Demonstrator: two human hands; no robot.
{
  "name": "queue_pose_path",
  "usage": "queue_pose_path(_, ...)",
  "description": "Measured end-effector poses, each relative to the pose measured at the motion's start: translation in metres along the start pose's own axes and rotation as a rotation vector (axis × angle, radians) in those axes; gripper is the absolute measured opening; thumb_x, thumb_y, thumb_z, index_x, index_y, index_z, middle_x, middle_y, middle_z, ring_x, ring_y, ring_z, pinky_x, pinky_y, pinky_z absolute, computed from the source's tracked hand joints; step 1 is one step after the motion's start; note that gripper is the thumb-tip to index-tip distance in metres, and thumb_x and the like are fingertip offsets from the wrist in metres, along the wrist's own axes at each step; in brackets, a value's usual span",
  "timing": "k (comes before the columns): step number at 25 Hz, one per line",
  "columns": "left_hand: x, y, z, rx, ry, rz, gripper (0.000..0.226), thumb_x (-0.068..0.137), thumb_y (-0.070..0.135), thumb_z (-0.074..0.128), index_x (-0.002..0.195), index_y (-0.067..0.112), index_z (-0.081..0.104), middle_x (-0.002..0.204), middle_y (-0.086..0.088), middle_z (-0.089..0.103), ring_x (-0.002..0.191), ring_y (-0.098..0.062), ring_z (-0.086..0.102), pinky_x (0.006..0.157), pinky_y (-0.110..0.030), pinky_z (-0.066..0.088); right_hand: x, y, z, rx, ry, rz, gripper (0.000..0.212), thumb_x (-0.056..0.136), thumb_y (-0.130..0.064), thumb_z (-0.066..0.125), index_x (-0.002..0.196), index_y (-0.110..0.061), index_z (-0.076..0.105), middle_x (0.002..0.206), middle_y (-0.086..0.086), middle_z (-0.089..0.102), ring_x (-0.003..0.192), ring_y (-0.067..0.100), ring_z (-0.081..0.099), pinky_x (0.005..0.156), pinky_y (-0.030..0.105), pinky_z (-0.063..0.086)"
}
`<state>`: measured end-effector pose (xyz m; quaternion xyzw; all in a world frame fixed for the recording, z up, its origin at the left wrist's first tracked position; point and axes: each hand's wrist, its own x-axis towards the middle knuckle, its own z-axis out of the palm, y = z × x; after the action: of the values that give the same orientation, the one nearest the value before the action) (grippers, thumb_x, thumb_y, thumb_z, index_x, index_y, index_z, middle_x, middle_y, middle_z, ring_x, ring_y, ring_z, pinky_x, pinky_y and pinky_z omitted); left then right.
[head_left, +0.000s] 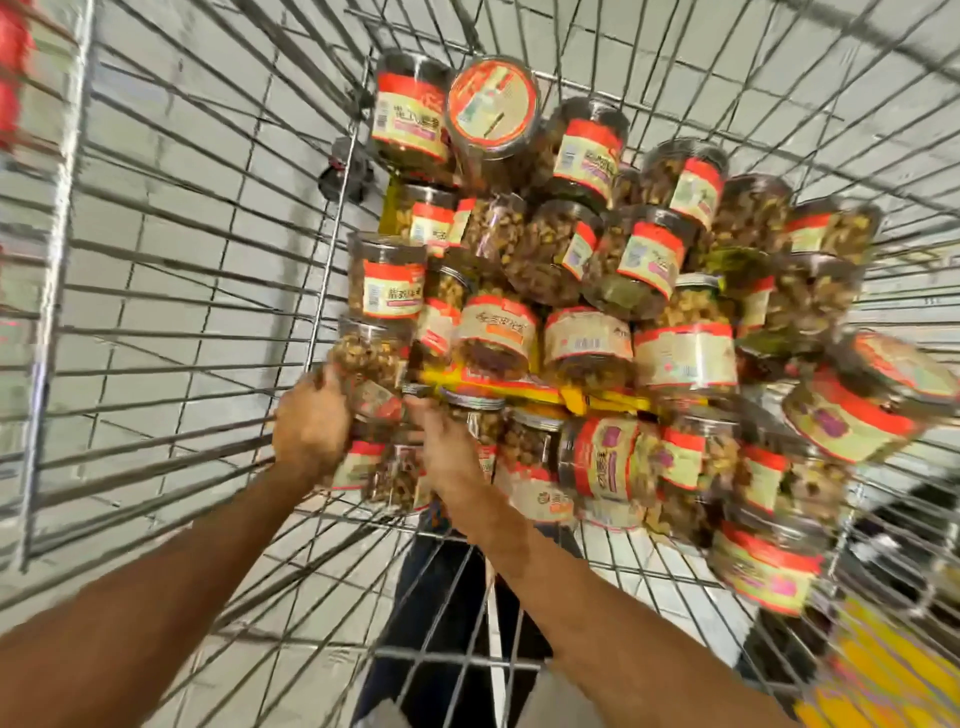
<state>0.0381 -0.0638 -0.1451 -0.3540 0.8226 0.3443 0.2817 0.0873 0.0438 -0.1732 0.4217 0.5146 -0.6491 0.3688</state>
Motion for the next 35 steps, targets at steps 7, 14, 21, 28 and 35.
queue_pose_path(7, -0.031, 0.088, 0.042, -0.376, -0.275, 0.001, 0.071, 0.096, 0.058, 0.019, 0.067, 0.018, 0.071, 0.072, -0.005, 0.073, 0.069, -0.013, 0.069, 0.057, -0.023, 0.053, -0.006, -0.061, -0.106, 0.36, 0.112, -0.072, 0.061, 0.093, -0.054, 0.031, 0.126, -0.008, 0.054, 0.108, 0.013, 0.067, 0.11, 0.035, 0.06, 0.095, 0.043, 0.048)
queue_pose_path(14, 0.066, 0.08, 0.082, 0.352, 0.322, 0.133, 0.111, 0.077, 0.058, 0.063, 0.145, -0.007, 0.004, 0.151, -0.026, 0.018, 0.139, -0.036, 0.022, 0.111, -0.044, 0.023, 0.025, -0.071, -0.148, 0.476, 0.151, -0.148, 0.058, 0.096, -0.052, 0.028, 0.138, -0.015, 0.042, 0.136, 0.013, 0.053, 0.123, 0.032, 0.052, 0.107, 0.05, 0.037)
queue_pose_path(21, 0.054, 0.079, 0.063, -0.142, 0.006, 0.156, 0.09, 0.065, 0.05, 0.079, 0.132, 0.007, 0.036, 0.124, -0.011, 0.058, 0.114, -0.028, 0.056, 0.097, -0.039, 0.046, -0.036, -0.068, -0.171, 0.28, 0.132, -0.152, 0.071, 0.083, -0.07, 0.033, 0.122, -0.015, 0.055, 0.098, 0.004, 0.074, 0.086, 0.017, 0.07, 0.081, 0.036, 0.056)
queue_pose_path(28, -0.127, 0.157, 0.0, -0.512, -0.909, 0.189, 0.031, 0.075, 0.04, 0.06, 0.089, 0.014, 0.069, 0.077, -0.002, 0.074, 0.066, -0.013, 0.071, 0.059, -0.028, 0.059, -0.229, -0.076, -0.188, 0.304, 0.026, -0.513, 0.066, 0.084, -0.068, 0.03, 0.071, -0.018, 0.071, 0.057, -0.001, 0.067, 0.052, 0.014, 0.063, 0.052, 0.022, 0.05)
queue_pose_path(35, -0.344, 0.164, -0.009, -0.34, -1.412, 0.438, 0.053, 0.043, 0.042, 0.078, 0.086, 0.012, 0.071, 0.086, -0.006, 0.07, 0.083, -0.019, 0.066, 0.08, -0.039, 0.055, -0.39, 0.04, -0.202, 1.09, 0.234, -0.993, 0.074, 0.088, -0.063, 0.028, 0.071, -0.009, 0.076, 0.067, 0.006, 0.072, 0.059, 0.019, 0.068, 0.064, 0.027, 0.057)
